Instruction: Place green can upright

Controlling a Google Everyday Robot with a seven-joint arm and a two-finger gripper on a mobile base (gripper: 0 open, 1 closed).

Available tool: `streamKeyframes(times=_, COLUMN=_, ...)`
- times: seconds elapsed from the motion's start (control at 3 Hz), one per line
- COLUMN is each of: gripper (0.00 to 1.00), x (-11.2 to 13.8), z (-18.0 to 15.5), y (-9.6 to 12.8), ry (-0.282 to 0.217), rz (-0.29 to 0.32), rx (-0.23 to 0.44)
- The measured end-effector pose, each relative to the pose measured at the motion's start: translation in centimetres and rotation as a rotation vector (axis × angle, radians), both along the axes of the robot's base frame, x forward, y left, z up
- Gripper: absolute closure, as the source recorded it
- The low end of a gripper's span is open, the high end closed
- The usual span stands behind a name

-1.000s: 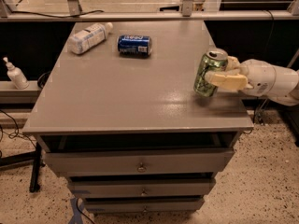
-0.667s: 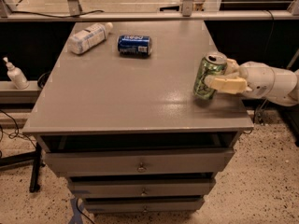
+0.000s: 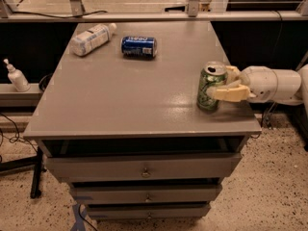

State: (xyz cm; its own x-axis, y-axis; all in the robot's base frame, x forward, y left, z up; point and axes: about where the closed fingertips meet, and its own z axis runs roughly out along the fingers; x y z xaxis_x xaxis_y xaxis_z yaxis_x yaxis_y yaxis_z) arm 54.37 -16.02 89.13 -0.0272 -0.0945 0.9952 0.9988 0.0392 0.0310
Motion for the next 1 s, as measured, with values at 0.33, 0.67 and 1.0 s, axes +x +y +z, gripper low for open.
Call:
streamKeyframes(times=0.33, gripper=0.8, x=-0.01, z=-0.55, y=0.31, ry=0.024, rz=0.016, rx=-0.022)
streamKeyframes(times=0.67, gripper=0.59, x=-0.02, z=-0.76, y=0.41, ry=0.038, rz=0.019, rx=-0.03)
streamKeyframes(times=1.0, gripper=0.34, x=-0.19, z=-0.96, y=0.27, ry=0.051, rz=0.016, rx=-0.035)
